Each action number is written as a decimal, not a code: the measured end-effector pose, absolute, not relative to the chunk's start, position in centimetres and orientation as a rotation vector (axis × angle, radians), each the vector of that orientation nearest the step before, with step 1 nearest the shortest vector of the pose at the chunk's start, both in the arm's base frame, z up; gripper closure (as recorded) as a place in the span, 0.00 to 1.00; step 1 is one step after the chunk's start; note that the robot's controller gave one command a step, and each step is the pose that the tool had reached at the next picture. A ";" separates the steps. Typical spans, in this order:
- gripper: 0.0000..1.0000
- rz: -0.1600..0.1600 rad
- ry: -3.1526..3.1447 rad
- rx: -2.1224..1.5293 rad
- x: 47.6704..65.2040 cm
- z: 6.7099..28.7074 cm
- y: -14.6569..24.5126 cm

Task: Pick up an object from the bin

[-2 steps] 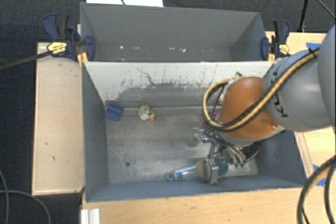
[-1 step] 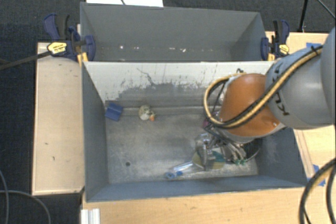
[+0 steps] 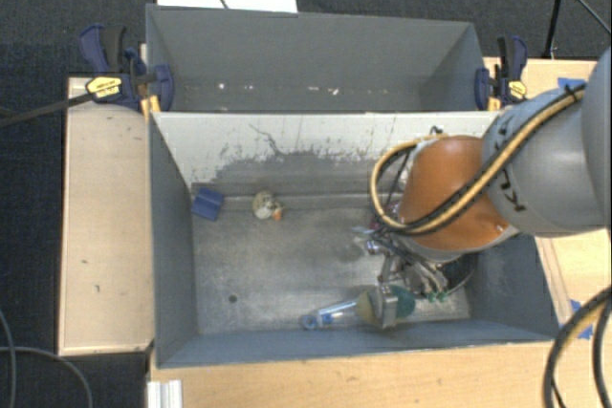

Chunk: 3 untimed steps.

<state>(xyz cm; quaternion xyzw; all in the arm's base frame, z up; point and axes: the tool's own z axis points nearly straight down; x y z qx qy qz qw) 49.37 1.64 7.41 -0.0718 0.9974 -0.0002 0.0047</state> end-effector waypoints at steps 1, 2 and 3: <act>0.00 0.001 3.105 -0.416 49.4 7.3 -5.4; 1.00 -0.003 3.107 -0.420 49.4 7.4 -5.4; 0.00 0.000 3.104 -0.418 49.5 7.3 -5.3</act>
Offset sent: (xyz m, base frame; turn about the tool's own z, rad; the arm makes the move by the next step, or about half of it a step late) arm -0.0023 -0.0698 -0.0041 -0.1279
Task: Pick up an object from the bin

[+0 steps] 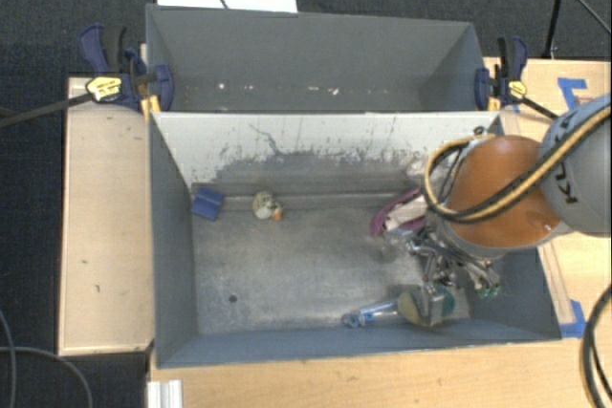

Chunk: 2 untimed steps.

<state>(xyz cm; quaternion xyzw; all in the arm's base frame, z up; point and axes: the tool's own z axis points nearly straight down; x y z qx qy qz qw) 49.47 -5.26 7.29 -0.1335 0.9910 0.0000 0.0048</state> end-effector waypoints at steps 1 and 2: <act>1.00 -0.003 3.106 -0.417 49.5 7.5 -5.4; 0.00 0.000 3.104 -0.418 49.5 7.3 -5.3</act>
Offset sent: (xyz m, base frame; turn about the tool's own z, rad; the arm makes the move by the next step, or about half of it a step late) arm 0.0000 0.0000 0.0000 0.0000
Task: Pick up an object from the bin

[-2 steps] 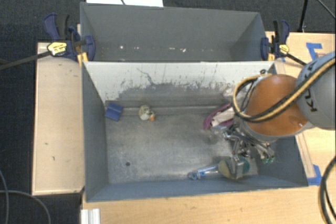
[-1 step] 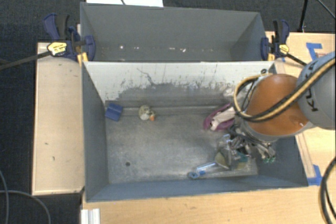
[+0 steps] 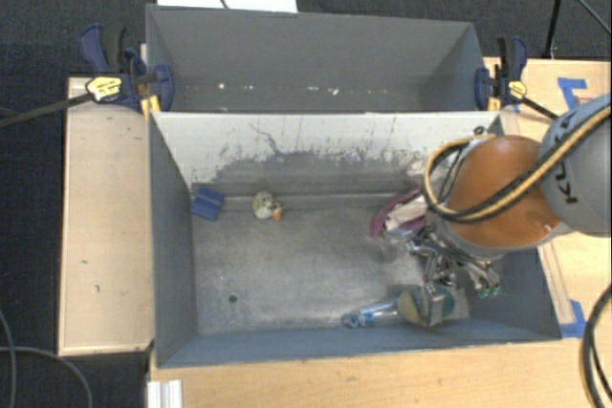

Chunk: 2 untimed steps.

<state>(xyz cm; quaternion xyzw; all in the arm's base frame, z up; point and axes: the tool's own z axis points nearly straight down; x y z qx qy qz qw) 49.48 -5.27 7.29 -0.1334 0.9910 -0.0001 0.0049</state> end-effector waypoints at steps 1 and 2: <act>1.00 -0.003 3.106 -0.415 49.5 7.5 -5.4; 1.00 -0.006 3.022 -0.804 49.4 7.5 -4.8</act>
Offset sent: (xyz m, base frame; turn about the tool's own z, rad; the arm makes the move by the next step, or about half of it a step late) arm 0.0000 0.0000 0.0000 0.0000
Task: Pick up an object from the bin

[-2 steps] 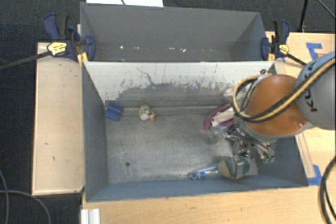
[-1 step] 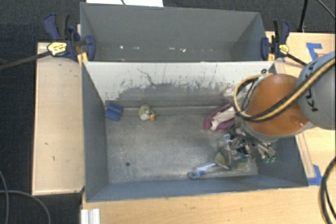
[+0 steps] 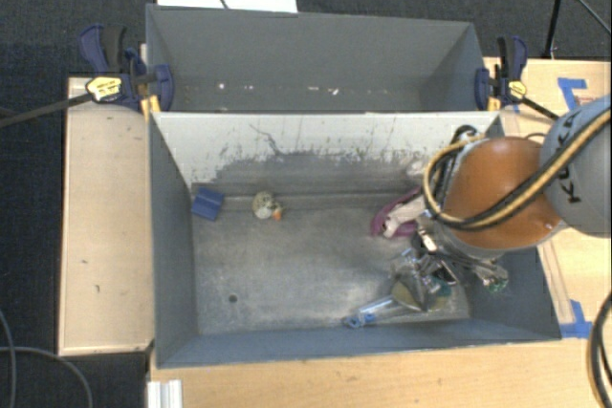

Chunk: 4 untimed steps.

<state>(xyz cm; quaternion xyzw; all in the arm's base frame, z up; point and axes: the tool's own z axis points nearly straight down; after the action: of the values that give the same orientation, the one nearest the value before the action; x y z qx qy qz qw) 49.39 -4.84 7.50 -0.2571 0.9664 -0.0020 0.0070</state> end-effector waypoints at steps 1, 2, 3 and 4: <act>1.00 -0.006 3.037 -0.774 49.8 12.6 -7.9; 0.00 0.001 3.042 -0.776 49.7 12.3 -7.7; 0.00 0.002 2.817 -1.392 48.9 7.0 -8.7; 1.00 -0.006 2.815 -1.383 49.1 7.2 -8.9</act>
Offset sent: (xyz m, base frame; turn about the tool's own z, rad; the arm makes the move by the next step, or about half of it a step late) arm 0.0020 -0.0285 0.0474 0.0155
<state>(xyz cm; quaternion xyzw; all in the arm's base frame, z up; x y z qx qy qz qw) 49.13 -8.87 7.22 -0.4410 0.8975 -0.0019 0.0027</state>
